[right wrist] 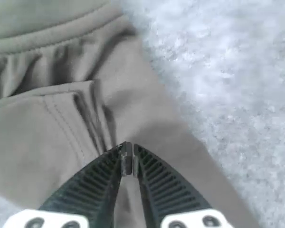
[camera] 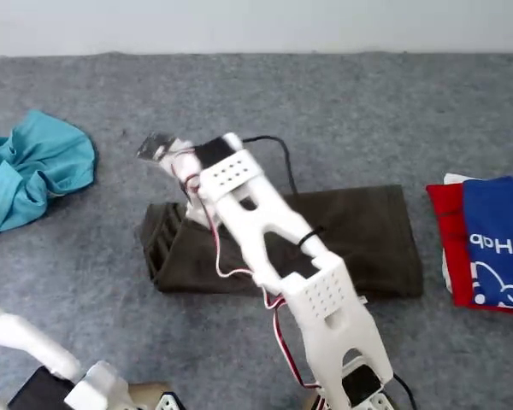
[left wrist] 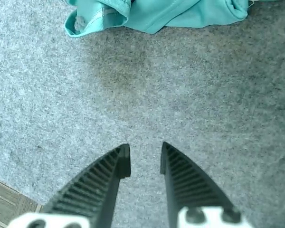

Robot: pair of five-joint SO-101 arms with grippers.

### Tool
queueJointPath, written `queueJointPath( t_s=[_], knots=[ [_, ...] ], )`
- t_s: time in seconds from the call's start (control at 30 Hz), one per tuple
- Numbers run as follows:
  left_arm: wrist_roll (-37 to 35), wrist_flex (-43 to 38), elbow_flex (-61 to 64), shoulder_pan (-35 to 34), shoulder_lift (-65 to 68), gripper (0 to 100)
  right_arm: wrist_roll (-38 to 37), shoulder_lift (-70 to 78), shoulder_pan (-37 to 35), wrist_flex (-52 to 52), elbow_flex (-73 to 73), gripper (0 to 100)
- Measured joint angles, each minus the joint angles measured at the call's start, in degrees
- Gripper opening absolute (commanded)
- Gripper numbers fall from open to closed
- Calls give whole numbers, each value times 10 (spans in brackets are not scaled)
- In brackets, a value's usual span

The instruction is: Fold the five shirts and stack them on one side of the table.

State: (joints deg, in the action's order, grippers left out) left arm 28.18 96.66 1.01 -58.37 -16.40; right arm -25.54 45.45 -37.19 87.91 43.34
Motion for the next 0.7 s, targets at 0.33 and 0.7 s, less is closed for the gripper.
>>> queueJointPath(
  t_s=[0.33,0.7],
  knots=[
    [0,0,0,0,0,120,4,-9,14,126,50,9],
    [0,0,0,0,0,119,99,-195,178,126,-145,12]
  ],
)
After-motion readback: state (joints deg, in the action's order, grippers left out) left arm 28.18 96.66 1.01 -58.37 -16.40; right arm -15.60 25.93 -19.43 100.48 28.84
